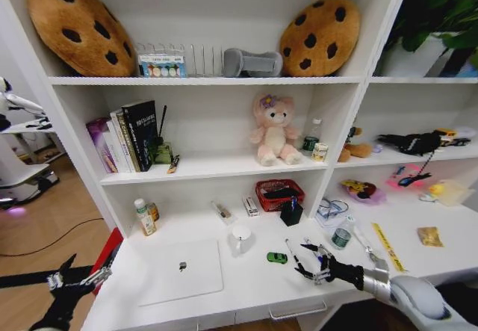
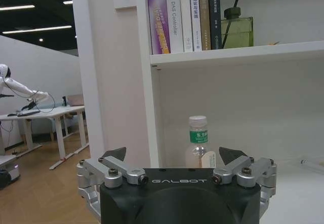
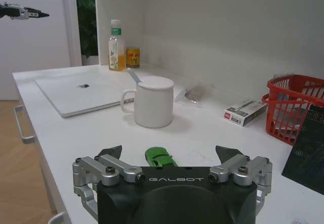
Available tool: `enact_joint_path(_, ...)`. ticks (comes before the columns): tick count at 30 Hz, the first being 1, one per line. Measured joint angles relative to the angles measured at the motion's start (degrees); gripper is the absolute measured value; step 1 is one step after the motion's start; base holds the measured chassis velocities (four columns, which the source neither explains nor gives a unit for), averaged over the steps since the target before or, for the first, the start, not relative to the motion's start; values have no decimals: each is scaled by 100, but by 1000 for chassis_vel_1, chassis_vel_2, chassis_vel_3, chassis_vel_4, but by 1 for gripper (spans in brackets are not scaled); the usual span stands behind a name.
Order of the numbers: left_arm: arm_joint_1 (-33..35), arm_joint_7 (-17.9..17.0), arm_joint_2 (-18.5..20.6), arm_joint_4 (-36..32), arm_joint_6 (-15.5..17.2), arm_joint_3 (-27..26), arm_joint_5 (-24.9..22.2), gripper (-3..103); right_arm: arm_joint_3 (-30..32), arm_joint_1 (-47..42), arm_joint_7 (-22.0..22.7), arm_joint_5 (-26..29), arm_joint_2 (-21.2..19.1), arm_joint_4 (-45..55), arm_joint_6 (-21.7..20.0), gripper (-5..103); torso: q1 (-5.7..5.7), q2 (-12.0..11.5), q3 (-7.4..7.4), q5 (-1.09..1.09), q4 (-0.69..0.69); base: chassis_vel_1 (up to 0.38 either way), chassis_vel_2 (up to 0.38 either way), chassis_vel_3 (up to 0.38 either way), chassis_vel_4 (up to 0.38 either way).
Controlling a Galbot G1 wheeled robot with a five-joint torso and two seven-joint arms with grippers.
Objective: Organize the objects on the table.
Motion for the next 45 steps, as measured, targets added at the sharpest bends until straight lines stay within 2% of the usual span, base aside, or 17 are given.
enact_joint_path(4,-36,0,-55,-1,-4,45,35,100,-418,472,-257,19,-289,-465,-23,100,0,1,0,1,-2,0,0,0,0)
enact_joint_path(11,-70,0,-224,-44,-5,116,108,100,-1057,1117,-275,-2,-312,-751,-87,100,0,1,0,1,-1,0,0,0,0)
enact_joint_path(19,-43,6,-267,-47,-27,68,117,100,-1769,1850,-171,-173,-188,-844,-104,100,0,1,0,-1,-1,0,0,0,0)
enact_joint_path(25,-28,5,-268,-45,-27,63,131,100,-2395,2362,-58,-633,91,-962,31,100,0,0,0,2,0,0,0,0,0)
enact_joint_path(27,-9,0,-259,-101,-12,41,100,100,-2455,2406,21,-891,192,-998,112,100,0,0,0,0,0,0,0,0,0)
enact_joint_path(32,3,-21,-210,-140,11,-4,70,100,-2511,2330,277,-1118,344,-994,247,100,0,1,0,0,-3,0,0,0,0)
enact_joint_path(36,33,-34,-212,-194,16,-16,48,100,-2572,2310,445,-1356,476,-1028,335,100,-1,1,0,1,0,0,0,0,0)
enact_joint_path(45,57,-33,-227,-227,17,-30,45,100,-2634,2345,527,-1408,544,-1094,347,100,-1,2,-1,-2,-1,0,0,0,0)
